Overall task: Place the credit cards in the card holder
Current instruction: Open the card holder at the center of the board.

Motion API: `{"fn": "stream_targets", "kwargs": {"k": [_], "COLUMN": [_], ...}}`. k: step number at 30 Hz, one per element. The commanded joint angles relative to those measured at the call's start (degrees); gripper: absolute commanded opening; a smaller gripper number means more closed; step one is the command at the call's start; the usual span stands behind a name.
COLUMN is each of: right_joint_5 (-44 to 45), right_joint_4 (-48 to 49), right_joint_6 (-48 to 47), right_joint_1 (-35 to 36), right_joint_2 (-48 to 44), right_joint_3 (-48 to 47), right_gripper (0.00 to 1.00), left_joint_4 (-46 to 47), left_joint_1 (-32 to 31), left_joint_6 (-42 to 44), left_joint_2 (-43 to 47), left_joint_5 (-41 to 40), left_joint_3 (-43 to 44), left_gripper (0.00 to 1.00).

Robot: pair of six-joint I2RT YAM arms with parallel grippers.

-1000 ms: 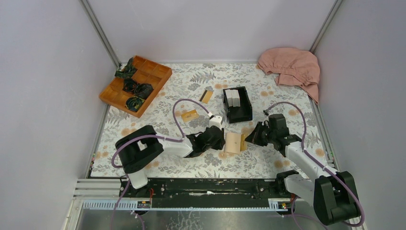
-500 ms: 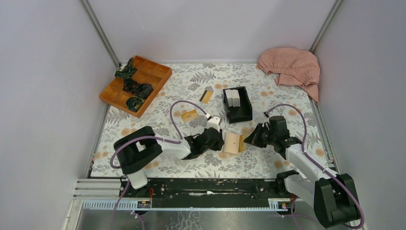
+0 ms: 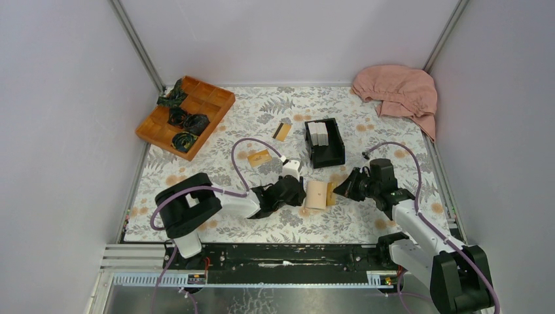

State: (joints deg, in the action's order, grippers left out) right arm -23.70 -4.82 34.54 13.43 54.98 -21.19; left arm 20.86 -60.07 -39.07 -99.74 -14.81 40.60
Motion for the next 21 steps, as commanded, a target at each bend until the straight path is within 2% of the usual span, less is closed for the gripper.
{"fn": "stream_targets", "kwargs": {"k": [1, 21], "right_joint_5": [-3.3, -3.1], "right_joint_4": [1.6, -1.4], "right_joint_6": [1.5, 0.9], "right_joint_1": [0.0, -0.1], "right_joint_2": [-1.1, -3.5], "right_joint_3": [-1.0, -1.3], "right_gripper": [0.0, 0.0], "left_joint_4": [-9.6, -9.9], "left_joint_1": [-1.1, -1.3], "left_joint_6": [-0.1, -0.2], "left_joint_2": [-2.3, -2.3], "left_joint_5": [0.7, 0.5], "left_joint_3": [-3.2, -3.7], "left_gripper": [0.33, 0.32]}}
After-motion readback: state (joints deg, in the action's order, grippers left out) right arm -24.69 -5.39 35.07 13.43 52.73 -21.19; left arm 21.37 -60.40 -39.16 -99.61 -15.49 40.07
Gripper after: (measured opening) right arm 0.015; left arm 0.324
